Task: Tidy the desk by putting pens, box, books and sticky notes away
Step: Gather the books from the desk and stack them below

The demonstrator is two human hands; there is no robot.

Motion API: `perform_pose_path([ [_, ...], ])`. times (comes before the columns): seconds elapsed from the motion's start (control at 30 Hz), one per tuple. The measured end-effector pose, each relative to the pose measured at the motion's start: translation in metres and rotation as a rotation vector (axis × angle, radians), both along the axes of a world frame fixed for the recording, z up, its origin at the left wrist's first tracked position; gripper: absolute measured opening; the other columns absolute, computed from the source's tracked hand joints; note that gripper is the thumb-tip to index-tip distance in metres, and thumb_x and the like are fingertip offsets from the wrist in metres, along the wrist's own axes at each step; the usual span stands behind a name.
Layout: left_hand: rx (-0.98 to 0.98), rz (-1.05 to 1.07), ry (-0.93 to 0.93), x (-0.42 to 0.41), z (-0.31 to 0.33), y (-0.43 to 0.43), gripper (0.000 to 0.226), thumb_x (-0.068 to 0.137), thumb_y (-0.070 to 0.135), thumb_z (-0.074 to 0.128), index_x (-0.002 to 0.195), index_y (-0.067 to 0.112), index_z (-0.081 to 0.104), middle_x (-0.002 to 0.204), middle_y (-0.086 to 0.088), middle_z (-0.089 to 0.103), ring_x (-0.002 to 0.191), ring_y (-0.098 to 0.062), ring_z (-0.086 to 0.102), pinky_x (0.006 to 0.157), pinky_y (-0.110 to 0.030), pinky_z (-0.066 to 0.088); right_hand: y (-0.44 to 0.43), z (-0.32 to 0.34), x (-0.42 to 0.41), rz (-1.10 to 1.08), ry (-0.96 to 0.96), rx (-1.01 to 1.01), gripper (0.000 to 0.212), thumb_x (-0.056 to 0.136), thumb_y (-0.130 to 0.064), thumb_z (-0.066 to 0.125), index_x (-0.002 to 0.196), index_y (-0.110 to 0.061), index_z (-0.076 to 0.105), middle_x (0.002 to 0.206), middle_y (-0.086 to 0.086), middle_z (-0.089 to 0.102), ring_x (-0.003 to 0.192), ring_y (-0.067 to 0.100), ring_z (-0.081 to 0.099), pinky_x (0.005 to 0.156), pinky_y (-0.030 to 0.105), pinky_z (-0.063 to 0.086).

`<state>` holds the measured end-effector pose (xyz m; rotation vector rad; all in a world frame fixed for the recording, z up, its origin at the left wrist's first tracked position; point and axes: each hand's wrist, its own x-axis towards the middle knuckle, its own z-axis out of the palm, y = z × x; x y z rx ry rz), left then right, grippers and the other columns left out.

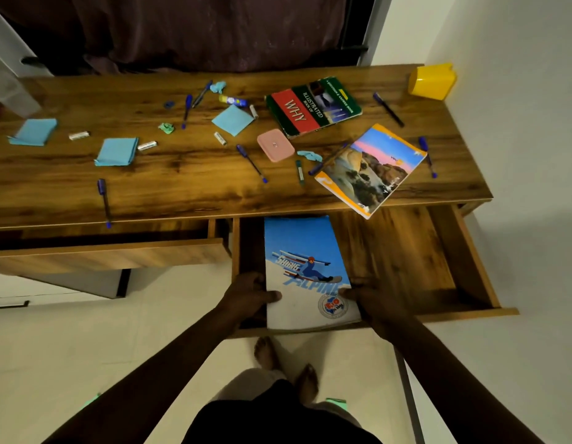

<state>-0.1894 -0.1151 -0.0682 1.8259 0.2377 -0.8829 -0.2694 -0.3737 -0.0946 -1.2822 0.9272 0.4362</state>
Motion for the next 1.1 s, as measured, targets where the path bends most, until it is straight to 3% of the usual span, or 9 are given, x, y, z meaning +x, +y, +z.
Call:
perform_pose_path([
  [0.1,0.065,-0.037,-0.043,0.023,-0.013,-0.014,0.032,0.086,0.012,0.079,0.113,0.008,0.062,0.107,-0.003,0.069,0.080,-0.009,0.065,0.050,-0.017,0.054,-0.003,-0.008,0.032,0.036,0.050,-0.005,0.010,0.095,-0.004,0.064,0.102,0.003,0.063,0.079,0.013,0.077,0.073,0.028,0.075,0.069,0.039,0.061],
  [0.17,0.103,-0.060,-0.049,0.037,-0.028,-0.019,0.035,0.088,0.013,0.077,0.120,0.006,0.062,0.111,-0.005,0.067,0.087,-0.016,0.064,0.059,-0.024,0.058,-0.005,-0.015,0.048,0.042,0.041,-0.025,0.021,0.094,-0.002,0.064,0.113,0.007,0.064,0.089,0.018,0.076,0.081,0.033,0.074,0.081,0.048,0.061],
  [0.27,0.180,-0.095,-0.086,0.051,-0.048,-0.025,0.041,0.088,0.018,0.077,0.126,0.010,0.064,0.124,-0.008,0.068,0.105,-0.026,0.067,0.085,-0.041,0.060,-0.005,-0.021,0.063,0.041,0.004,-0.122,0.015,0.094,-0.002,0.067,0.109,-0.003,0.068,0.094,0.015,0.076,0.072,0.022,0.075,0.062,0.036,0.062],
  [0.37,0.221,-0.135,-0.120,0.055,-0.059,-0.029,0.047,0.088,0.011,0.073,0.133,0.012,0.062,0.130,-0.013,0.067,0.117,-0.030,0.064,0.093,-0.035,0.054,-0.002,-0.025,0.072,0.122,0.023,-0.240,0.020,0.096,-0.008,0.066,0.116,-0.010,0.066,0.104,0.008,0.071,0.074,0.015,0.069,0.053,0.024,0.051],
  [0.43,0.213,-0.119,-0.097,0.053,-0.062,-0.034,0.050,0.088,0.006,0.068,0.137,0.012,0.059,0.133,-0.014,0.065,0.120,-0.031,0.061,0.097,-0.036,0.053,0.000,-0.033,0.076,0.148,0.033,-0.292,0.028,0.096,-0.006,0.066,0.124,-0.004,0.065,0.116,0.014,0.070,0.088,0.024,0.070,0.061,0.027,0.054],
  [0.5,0.219,-0.073,-0.068,0.051,-0.064,-0.039,0.051,0.089,0.005,0.066,0.138,0.011,0.056,0.135,-0.015,0.063,0.123,-0.033,0.059,0.102,-0.039,0.051,0.002,-0.043,0.079,0.152,0.049,-0.335,0.034,0.093,-0.004,0.070,0.126,0.001,0.066,0.125,0.022,0.069,0.104,0.035,0.070,0.080,0.041,0.060],
  [0.57,0.218,-0.049,-0.059,0.051,-0.066,-0.042,0.052,0.089,0.005,0.065,0.139,0.010,0.054,0.135,-0.015,0.062,0.125,-0.033,0.057,0.102,-0.038,0.050,0.003,-0.048,0.081,0.151,0.075,-0.389,0.037,0.088,-0.007,0.075,0.124,-0.002,0.068,0.124,0.022,0.069,0.106,0.035,0.070,0.091,0.051,0.059],
  [0.97,0.182,-0.056,0.017,0.060,-0.069,-0.038,0.046,0.089,0.014,0.065,0.134,0.016,0.059,0.128,-0.011,0.065,0.115,-0.029,0.061,0.098,-0.039,0.053,0.001,-0.064,0.082,0.313,0.088,-0.602,0.044,0.081,-0.025,0.084,0.117,-0.008,0.064,0.115,0.015,0.071,0.103,0.031,0.070,0.087,0.051,0.059],
  [1.1,0.160,-0.062,0.008,0.059,-0.065,-0.037,0.070,0.075,0.032,0.068,0.142,0.019,0.052,0.136,-0.009,0.062,0.121,-0.028,0.058,0.104,-0.042,0.050,-0.004,-0.072,0.079,0.366,0.066,-0.590,0.042,0.082,-0.033,0.082,0.115,-0.013,0.064,0.110,0.009,0.073,0.098,0.025,0.072,0.084,0.048,0.061],
])
